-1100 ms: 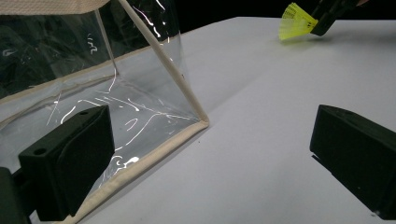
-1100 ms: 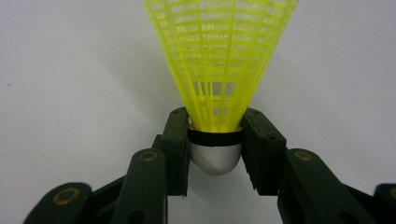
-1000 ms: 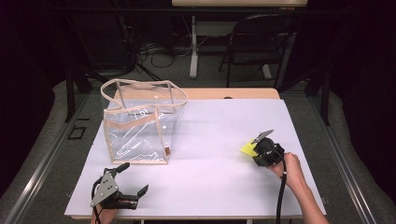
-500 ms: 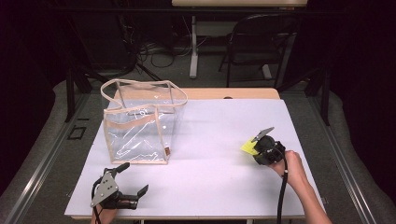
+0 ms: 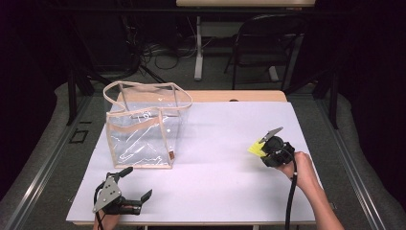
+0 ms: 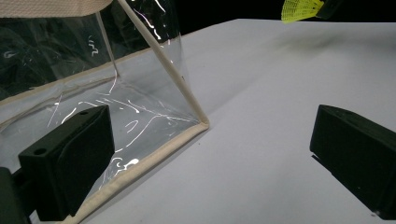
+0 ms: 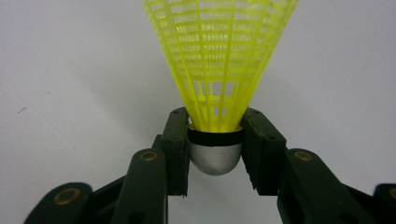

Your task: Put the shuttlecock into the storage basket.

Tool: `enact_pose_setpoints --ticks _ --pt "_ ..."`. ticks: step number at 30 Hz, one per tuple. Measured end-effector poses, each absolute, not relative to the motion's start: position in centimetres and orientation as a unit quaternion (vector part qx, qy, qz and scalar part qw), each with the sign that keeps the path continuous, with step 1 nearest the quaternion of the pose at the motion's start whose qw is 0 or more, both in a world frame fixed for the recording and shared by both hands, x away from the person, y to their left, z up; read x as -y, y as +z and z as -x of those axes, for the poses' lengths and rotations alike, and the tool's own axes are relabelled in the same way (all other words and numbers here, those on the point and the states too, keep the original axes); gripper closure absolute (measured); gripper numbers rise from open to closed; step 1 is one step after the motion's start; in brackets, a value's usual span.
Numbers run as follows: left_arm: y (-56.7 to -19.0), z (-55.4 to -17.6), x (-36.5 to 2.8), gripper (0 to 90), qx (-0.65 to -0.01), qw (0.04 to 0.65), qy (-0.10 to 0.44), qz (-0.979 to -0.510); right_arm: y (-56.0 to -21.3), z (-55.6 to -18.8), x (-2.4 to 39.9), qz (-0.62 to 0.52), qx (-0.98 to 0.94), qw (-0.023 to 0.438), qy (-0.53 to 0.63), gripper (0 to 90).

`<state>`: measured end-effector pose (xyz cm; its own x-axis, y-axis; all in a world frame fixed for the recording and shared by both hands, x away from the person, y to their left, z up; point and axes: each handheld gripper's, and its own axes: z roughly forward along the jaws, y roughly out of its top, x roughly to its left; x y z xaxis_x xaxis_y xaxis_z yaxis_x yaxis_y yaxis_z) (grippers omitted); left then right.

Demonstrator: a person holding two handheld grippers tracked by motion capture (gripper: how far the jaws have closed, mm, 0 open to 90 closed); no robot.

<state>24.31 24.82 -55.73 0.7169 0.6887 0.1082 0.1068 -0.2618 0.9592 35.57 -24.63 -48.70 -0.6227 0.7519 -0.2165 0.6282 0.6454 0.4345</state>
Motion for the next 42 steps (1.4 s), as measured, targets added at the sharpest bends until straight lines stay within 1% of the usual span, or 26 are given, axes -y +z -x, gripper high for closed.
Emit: enact_pose_setpoints --ticks 26,42 --pt "-55.7 -24.3 -24.9 0.1 -0.270 0.551 0.267 -0.743 -44.8 -35.0 24.5 -0.383 -0.883 0.212 0.170 64.6" --pt "-55.7 -24.4 -24.9 0.1 -0.272 0.552 0.267 -0.741 -43.4 -35.0 24.2 -0.375 -0.883 0.221 0.177 64.6"
